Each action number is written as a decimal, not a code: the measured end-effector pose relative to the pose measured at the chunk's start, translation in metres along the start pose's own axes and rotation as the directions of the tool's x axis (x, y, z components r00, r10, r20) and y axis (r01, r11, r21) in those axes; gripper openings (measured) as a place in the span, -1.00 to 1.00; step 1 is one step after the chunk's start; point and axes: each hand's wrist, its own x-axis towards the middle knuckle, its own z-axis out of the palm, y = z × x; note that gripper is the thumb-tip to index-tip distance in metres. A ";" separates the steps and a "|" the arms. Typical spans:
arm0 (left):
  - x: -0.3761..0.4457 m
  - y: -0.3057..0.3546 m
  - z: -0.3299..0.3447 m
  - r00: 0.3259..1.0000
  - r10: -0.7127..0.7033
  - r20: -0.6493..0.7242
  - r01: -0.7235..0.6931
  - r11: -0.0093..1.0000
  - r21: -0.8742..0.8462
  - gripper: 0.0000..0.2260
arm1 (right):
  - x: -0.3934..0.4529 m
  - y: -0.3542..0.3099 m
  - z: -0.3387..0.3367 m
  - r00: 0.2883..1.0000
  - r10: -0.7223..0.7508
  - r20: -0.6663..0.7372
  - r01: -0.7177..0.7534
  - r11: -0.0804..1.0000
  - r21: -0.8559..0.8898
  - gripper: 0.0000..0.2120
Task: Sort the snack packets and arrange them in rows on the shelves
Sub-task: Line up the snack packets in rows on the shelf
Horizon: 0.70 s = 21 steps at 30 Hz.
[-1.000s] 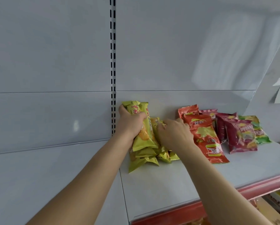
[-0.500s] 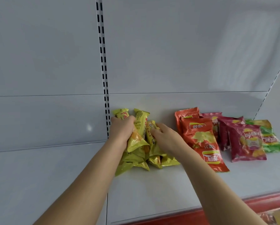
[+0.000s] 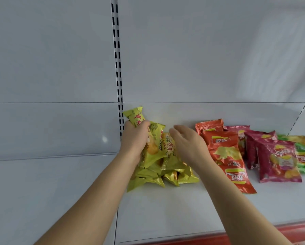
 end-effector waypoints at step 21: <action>-0.015 -0.028 -0.003 0.951 0.007 0.310 -0.089 0.964 0.249 -0.41 | -0.008 -0.009 0.019 0.954 0.002 0.298 0.102 0.938 -0.332 -0.76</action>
